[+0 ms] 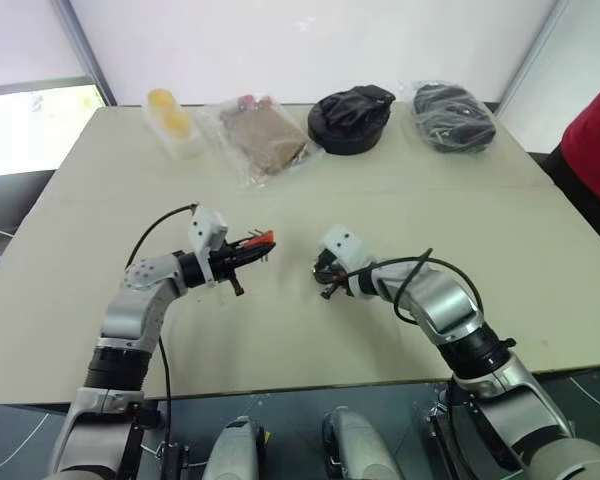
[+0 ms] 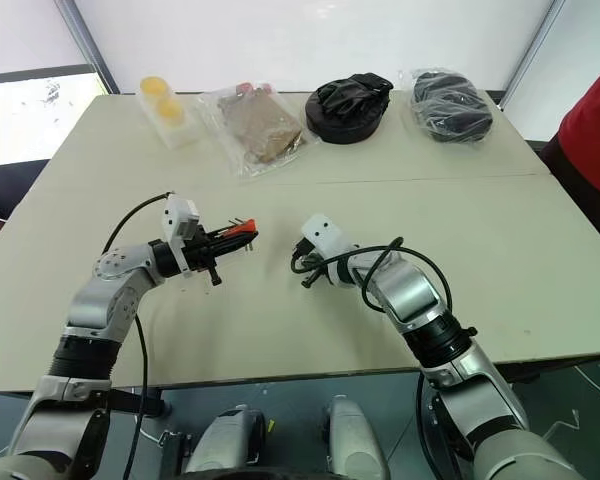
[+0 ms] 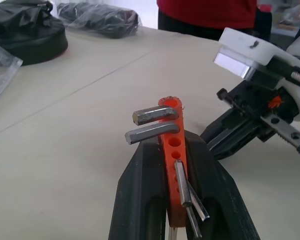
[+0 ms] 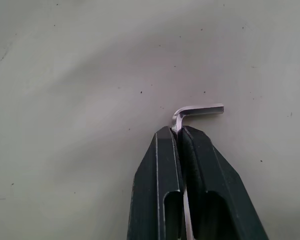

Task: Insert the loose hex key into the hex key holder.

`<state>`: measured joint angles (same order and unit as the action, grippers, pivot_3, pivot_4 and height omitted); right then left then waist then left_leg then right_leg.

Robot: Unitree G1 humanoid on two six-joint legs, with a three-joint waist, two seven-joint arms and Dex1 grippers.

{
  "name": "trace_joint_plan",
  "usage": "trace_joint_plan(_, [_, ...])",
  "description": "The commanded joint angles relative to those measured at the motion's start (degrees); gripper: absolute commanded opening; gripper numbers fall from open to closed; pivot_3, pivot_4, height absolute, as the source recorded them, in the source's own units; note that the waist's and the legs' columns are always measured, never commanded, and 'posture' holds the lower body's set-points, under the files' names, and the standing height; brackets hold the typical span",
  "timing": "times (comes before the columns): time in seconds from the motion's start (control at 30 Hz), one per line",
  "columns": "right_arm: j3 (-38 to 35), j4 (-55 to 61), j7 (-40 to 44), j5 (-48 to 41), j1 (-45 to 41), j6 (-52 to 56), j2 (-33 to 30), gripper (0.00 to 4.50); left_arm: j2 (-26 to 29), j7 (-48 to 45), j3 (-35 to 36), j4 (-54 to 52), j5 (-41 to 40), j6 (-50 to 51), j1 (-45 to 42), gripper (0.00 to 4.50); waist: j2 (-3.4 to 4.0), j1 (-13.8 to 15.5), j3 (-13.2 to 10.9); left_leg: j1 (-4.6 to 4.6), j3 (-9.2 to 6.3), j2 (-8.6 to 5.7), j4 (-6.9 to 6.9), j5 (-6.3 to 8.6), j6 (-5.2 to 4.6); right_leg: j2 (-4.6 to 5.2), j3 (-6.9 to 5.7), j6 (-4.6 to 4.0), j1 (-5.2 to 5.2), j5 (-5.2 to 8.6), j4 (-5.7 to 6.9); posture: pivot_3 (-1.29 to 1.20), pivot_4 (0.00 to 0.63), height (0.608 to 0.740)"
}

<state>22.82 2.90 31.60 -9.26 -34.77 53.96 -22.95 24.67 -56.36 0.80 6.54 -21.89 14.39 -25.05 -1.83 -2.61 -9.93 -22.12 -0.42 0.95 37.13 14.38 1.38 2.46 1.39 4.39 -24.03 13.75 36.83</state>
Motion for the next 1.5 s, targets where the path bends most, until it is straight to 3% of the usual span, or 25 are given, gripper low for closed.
trace_joint_plan(0.03, [2.2,-6.1,0.7,1.3,1.5,0.4,1.4,0.05,0.5,-0.3,0.6,-0.6,-0.2,-1.4,-0.6,0.0,-0.01,0.0,0.0,0.05,0.0,0.0,-0.01,0.0,0.0,0.0,0.0,-0.02,0.04,0.01,0.0,0.0,0.15,0.74])
trace_joint_plan(0.17, [-8.0,-4.2,0.5,-1.7,-2.4,-6.7,3.5,0.05,3.2,-5.0,0.5,0.2,-2.7,3.1,-1.5,0.0,0.02,0.0,0.0,0.14,0.0,0.01,-0.04,0.0,0.0,-0.02,0.0,-0.06,0.12,0.03,-0.02,0.0,0.15,0.74])
trace_joint_plan(0.3, [-22.2,-3.1,2.0,-11.3,-4.1,-20.3,10.1,0.05,5.5,-10.6,-0.4,6.3,-3.5,6.6,-6.3,0.0,0.11,0.3,-0.3,-0.53,0.0,-0.03,0.0,0.0,0.0,0.0,0.0,0.13,-0.55,-0.07,0.06,0.0,0.15,0.74])
trace_joint_plan(0.5, [-29.3,-2.3,0.1,-19.6,-5.2,-24.5,17.8,0.05,4.2,-15.8,-0.1,13.8,-4.9,9.2,-13.9,0.0,0.13,0.6,-0.3,-0.81,-0.07,-0.08,0.02,0.0,-0.01,0.13,-0.11,0.19,-0.65,-0.05,-0.05,0.0,0.15,0.74])
trace_joint_plan(0.7, [-31.0,-1.1,-2.3,-24.5,-6.0,-25.8,23.1,0.05,1.4,-17.2,0.4,17.9,-5.7,9.5,-20.0,0.0,0.13,0.5,-0.3,-0.85,-0.09,-0.09,0.03,0.0,-0.01,0.15,-0.12,0.19,-0.72,-0.05,0.05,0.0,0.15,0.74])
trace_joint_plan(1.5, [-26.9,-1.4,-3.8,-24.6,-4.6,-29.0,26.7,0.05,-3.3,-18.9,-0.1,23.5,-3.9,5.7,-25.3,0.0,0.15,0.2,-0.3,-0.92,-0.09,-0.08,0.03,0.0,0.0,0.12,-0.09,0.19,-0.86,-0.05,0.15,0.0,0.15,0.74])
